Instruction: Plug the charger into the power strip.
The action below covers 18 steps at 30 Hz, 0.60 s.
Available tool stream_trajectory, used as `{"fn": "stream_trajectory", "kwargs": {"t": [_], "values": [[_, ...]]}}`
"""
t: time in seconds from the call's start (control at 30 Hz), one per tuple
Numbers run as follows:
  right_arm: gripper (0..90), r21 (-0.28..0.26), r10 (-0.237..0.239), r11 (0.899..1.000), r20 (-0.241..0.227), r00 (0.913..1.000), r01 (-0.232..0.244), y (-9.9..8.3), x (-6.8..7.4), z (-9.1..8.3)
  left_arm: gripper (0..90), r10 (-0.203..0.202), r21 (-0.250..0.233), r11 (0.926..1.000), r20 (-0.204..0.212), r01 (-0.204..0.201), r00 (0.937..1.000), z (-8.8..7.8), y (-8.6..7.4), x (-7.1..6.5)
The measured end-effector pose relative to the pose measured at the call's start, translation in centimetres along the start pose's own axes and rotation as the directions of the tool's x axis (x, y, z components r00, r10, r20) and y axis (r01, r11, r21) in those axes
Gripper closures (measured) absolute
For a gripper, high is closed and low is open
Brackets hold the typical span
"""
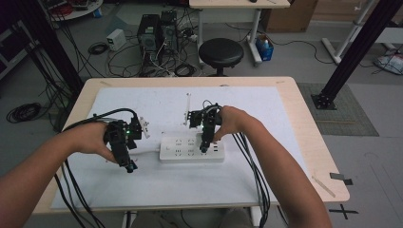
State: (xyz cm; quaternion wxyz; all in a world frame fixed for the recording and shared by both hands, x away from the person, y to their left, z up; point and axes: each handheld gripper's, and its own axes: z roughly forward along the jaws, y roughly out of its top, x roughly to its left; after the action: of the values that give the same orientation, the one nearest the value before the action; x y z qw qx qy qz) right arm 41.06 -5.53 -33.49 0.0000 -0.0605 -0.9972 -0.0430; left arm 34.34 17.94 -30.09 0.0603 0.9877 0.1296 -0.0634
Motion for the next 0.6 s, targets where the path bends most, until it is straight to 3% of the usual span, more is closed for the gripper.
{"fn": "stream_trajectory", "kwargs": {"t": [0.07, 0.17, 0.3, 0.43, 0.6], "values": [[19.5, 0.036, -0.026, 0.999, 0.033, 0.9991, 0.025, 0.0, 1.4, -0.9, 21.1, -0.014, -0.006, 0.9999, -0.013, 0.014, 0.9998, -0.2, 0.0, 0.2], [19.5, 0.053, -0.021, 0.998, 0.052, 0.9984, 0.018, -0.2, 2.3, -1.7, 21.1, -0.040, -0.021, 0.9990, -0.012, 0.040, 0.9991, -0.3, 0.0, 0.2], [19.5, 0.028, 0.015, 0.999, 0.073, 0.9972, -0.017, -1.6, 3.3, -3.7, 21.0, -0.040, -0.012, 0.9991, -0.017, 0.040, 0.9990, -0.9, 0.5, 0.3], [19.5, 0.005, 0.092, 0.996, 0.093, 0.9914, -0.093, -4.4, 4.3, -6.1, 21.1, -0.031, -0.014, 0.9994, -0.025, 0.031, 0.9992, -1.7, 0.9, 0.2], [19.5, 0.003, 0.125, 0.992, 0.106, 0.9864, -0.126, -6.6, 4.9, -7.6, 21.1, -0.044, -0.011, 0.9990, -0.028, 0.044, 0.9986, -2.7, 1.2, 0.1]]}}
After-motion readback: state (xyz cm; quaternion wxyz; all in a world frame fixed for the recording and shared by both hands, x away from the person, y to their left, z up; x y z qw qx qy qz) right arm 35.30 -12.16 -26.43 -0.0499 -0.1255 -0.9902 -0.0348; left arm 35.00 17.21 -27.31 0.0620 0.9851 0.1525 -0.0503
